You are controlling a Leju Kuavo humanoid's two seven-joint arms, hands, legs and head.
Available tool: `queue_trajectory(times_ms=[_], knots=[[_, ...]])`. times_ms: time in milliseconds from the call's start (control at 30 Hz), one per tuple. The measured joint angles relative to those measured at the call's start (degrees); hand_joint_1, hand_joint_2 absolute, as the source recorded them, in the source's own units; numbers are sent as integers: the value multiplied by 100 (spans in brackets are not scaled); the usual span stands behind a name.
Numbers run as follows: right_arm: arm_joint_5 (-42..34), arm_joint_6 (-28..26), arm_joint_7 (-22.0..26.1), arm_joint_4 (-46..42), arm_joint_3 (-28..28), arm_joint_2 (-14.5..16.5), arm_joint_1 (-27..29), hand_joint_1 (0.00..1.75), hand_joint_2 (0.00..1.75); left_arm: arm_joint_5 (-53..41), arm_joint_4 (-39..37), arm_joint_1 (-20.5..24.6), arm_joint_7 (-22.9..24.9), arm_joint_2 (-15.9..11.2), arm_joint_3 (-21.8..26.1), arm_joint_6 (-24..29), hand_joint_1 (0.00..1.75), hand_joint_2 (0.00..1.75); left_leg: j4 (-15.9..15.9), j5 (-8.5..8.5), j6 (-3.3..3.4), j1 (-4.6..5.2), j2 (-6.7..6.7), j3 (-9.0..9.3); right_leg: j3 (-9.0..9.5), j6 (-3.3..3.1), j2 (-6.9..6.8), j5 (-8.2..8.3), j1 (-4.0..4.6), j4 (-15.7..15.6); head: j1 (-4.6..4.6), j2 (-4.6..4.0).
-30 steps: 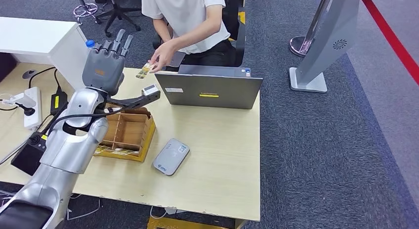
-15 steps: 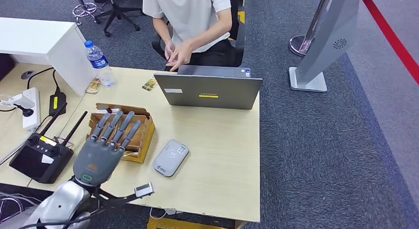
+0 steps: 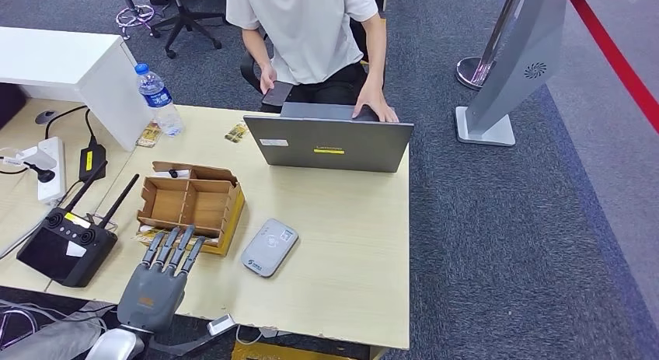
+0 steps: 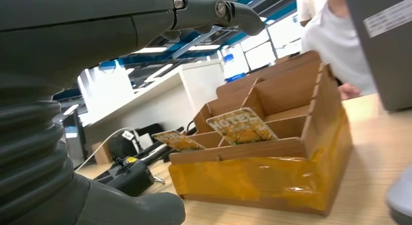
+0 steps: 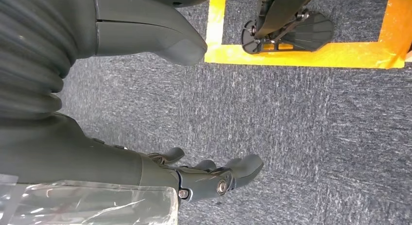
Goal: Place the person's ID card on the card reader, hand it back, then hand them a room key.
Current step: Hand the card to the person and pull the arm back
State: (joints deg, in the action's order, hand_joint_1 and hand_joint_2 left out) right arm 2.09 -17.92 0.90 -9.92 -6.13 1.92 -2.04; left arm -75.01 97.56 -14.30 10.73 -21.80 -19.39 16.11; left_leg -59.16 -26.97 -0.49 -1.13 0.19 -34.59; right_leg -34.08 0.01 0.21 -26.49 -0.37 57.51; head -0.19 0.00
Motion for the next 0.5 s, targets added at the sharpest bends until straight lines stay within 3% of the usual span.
queue_trajectory(times_ms=[500], knots=[[298,74,-101,0,-31,0,-45,0,175,-58,-1131,869,-302,765,977,172,0,175,-2,1,1,1,-5,2,3,1,-4,1,0,0,-1,0]])
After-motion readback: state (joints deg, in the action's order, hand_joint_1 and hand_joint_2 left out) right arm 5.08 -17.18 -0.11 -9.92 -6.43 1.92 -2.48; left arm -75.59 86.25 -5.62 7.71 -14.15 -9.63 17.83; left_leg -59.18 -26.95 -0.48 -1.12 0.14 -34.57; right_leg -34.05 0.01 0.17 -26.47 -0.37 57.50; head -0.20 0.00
